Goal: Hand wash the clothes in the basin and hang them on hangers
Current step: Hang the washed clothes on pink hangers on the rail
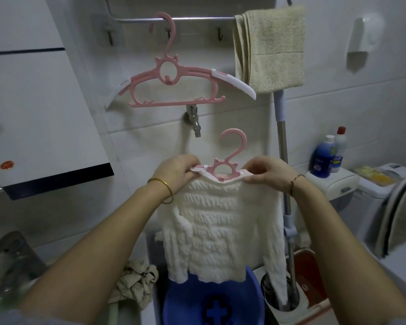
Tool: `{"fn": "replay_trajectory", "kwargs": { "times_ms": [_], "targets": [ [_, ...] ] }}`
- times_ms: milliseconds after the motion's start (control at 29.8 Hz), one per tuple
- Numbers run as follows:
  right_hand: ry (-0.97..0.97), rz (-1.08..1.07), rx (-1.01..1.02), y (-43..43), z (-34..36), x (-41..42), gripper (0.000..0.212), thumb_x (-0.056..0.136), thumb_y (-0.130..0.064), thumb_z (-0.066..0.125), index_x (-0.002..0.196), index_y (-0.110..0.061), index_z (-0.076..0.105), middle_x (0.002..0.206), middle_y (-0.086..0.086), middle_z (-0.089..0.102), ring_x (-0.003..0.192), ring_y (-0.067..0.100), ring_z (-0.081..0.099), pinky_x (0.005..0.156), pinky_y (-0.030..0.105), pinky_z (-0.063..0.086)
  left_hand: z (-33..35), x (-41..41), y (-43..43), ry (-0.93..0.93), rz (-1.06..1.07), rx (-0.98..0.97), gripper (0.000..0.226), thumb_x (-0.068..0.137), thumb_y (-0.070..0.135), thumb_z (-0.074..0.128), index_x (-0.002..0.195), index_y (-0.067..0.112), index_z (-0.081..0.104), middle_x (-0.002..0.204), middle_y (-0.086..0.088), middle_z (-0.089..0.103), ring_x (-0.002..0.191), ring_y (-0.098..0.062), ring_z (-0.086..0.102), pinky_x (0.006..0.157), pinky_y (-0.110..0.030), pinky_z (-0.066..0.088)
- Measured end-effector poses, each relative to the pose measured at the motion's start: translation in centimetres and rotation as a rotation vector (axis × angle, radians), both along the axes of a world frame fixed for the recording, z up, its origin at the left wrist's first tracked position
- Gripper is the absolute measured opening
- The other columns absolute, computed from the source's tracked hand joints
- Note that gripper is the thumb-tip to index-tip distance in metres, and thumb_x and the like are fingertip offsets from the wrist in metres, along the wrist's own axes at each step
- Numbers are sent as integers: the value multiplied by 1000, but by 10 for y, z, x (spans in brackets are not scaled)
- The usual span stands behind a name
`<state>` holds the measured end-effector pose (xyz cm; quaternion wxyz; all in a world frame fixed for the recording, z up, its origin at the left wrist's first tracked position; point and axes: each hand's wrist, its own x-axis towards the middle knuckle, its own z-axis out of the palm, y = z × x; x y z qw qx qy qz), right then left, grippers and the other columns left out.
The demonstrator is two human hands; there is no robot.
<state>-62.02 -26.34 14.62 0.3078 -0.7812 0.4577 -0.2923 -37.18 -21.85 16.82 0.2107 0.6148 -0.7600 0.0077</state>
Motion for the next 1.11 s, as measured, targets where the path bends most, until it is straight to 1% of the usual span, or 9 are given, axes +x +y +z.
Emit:
{"fn": "replay_trajectory", "kwargs": {
  "times_ms": [134, 336, 403, 538, 638, 807, 874, 1042, 1109],
  "targets": [
    [-346, -110, -24, -1, -14, -1, 9, 83, -14, 70, 83, -5, 69, 76, -1, 64, 67, 5, 57, 59, 12, 47, 6, 2, 3, 41, 6, -33, 19, 89, 20, 62, 104, 10, 67, 97, -9, 64, 91, -25, 57, 77, -32, 41],
    [-647, -202, -88, -1, -15, 10, 10, 88, -9, 63, 92, -1, 65, 76, -2, 59, 60, -9, 54, 60, 7, 44, 3, 0, 2, -24, 37, -14, 20, 89, 22, 61, 107, 13, 63, 101, -10, 65, 94, -29, 58, 74, -29, 40],
    [-571, -141, -113, -1, -12, 9, 8, 86, -8, 65, 91, -2, 65, 78, -1, 61, 65, -5, 56, 63, 10, 46, 2, 0, 2, 8, 27, -11, 19, 89, 20, 61, 106, 12, 63, 99, -10, 65, 90, -27, 57, 73, -29, 41],
    [-109, 1, -121, -6, -7, 4, 28, 79, -4, 71, 104, -13, 61, 97, -2, 62, 87, 9, 60, 76, 17, 47, 4, -1, 4, 196, 20, 23, 15, 85, 15, 66, 100, 9, 67, 86, -2, 59, 81, -17, 52, 66, -23, 33],
    [-53, 6, -221, -3, -8, 5, 23, 81, -4, 69, 104, -8, 66, 96, 2, 65, 89, 13, 58, 73, 9, 41, 9, -4, 6, 228, -15, 42, 17, 88, 16, 64, 102, 7, 69, 88, -3, 60, 83, -15, 52, 66, -19, 34],
    [-54, -22, -277, -3, -16, 6, 18, 81, -9, 71, 99, -8, 70, 93, 2, 66, 88, 15, 58, 74, 18, 41, 14, -8, 6, 236, 4, -16, 22, 96, 21, 52, 96, 7, 69, 77, 2, 56, 78, -14, 49, 56, -13, 32],
    [-30, -16, -246, -5, -17, 8, 16, 83, -13, 70, 98, -12, 71, 87, -6, 63, 83, 10, 56, 71, 12, 40, 15, -12, 6, 308, -1, -113, 22, 96, 18, 52, 101, 6, 70, 87, -1, 63, 84, -12, 52, 63, -14, 34],
    [56, -24, -170, -8, -18, 10, 8, 82, -31, 69, 90, -33, 70, 85, -14, 67, 83, 9, 62, 79, 38, 49, 18, -21, 6, 187, -207, -148, 24, 91, 10, 58, 112, 11, 69, 106, 2, 66, 94, -5, 53, 82, 3, 32],
    [-34, -50, -166, -5, -20, 8, 8, 83, -29, 69, 91, -29, 70, 86, -10, 69, 84, 12, 62, 80, 37, 49, 15, -15, -1, 161, -179, -46, 44, 84, 18, 69, 127, 18, 59, 116, 2, 63, 103, -11, 58, 97, -19, 44]
  ]
}}
